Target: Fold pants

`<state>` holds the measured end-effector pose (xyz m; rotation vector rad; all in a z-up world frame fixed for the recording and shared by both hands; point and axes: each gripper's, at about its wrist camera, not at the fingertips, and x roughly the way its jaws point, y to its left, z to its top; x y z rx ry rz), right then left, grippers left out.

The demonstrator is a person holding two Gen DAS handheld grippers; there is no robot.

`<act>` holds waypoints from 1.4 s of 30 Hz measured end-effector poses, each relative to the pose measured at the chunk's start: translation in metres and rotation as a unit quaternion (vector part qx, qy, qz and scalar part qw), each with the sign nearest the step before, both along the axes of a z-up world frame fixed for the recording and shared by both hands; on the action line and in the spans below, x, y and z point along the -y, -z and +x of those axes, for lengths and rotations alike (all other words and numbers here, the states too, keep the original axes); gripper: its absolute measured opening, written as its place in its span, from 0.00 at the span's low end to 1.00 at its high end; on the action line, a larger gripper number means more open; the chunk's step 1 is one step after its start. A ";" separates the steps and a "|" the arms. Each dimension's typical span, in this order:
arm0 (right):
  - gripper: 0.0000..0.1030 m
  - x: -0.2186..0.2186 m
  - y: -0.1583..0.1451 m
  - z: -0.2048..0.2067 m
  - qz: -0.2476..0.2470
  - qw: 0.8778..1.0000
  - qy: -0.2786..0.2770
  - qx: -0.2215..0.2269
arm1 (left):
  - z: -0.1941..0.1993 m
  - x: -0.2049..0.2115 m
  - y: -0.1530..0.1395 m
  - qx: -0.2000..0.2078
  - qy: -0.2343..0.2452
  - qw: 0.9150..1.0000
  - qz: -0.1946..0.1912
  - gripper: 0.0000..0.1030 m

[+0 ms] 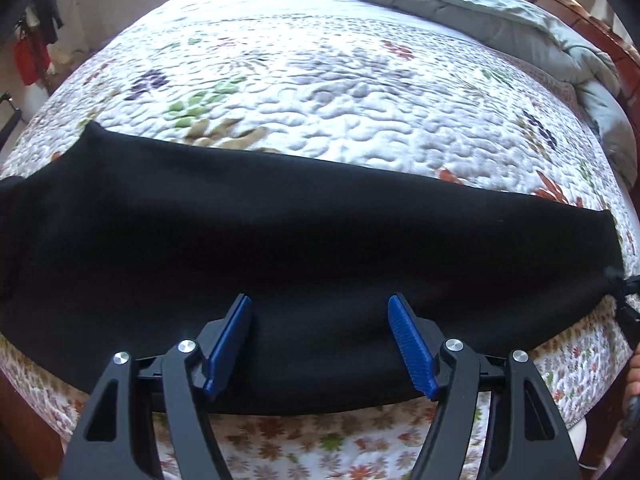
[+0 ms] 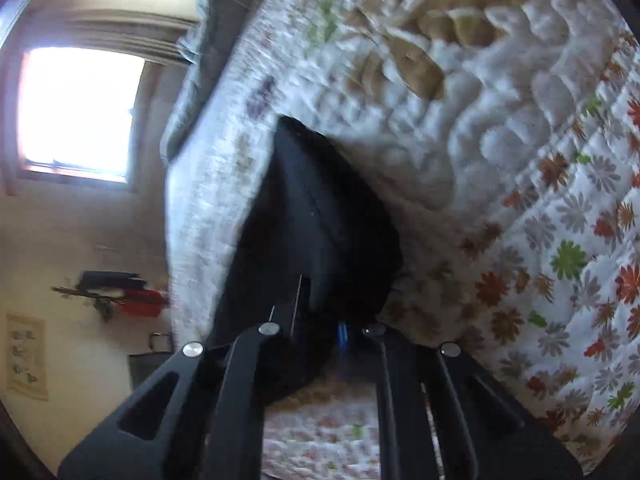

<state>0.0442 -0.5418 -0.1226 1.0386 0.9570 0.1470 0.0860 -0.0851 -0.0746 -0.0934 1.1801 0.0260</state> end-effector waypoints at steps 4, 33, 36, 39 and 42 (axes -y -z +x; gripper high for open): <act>0.08 0.003 -0.057 -0.012 -0.016 0.997 -0.013 0.079 | -0.002 -0.016 -0.014 0.019 -0.018 1.000 -0.008 0.69; 0.10 -0.125 -0.137 0.004 -0.187 0.968 -0.123 0.113 | -0.015 -0.104 -0.021 -0.012 -0.056 0.997 -0.049 0.84; 0.10 -0.189 -0.134 0.018 -0.212 0.955 -0.178 0.110 | -0.021 -0.124 -0.025 -0.005 -0.071 0.996 -0.055 0.84; 0.10 -0.243 -0.119 0.027 -0.220 0.945 -0.224 0.092 | -0.027 -0.139 -0.028 -0.002 -0.081 0.995 -0.062 0.84; 0.10 -0.290 -0.102 0.031 -0.226 0.934 -0.264 0.084 | -0.031 -0.154 -0.030 0.000 -0.091 0.993 -0.073 0.84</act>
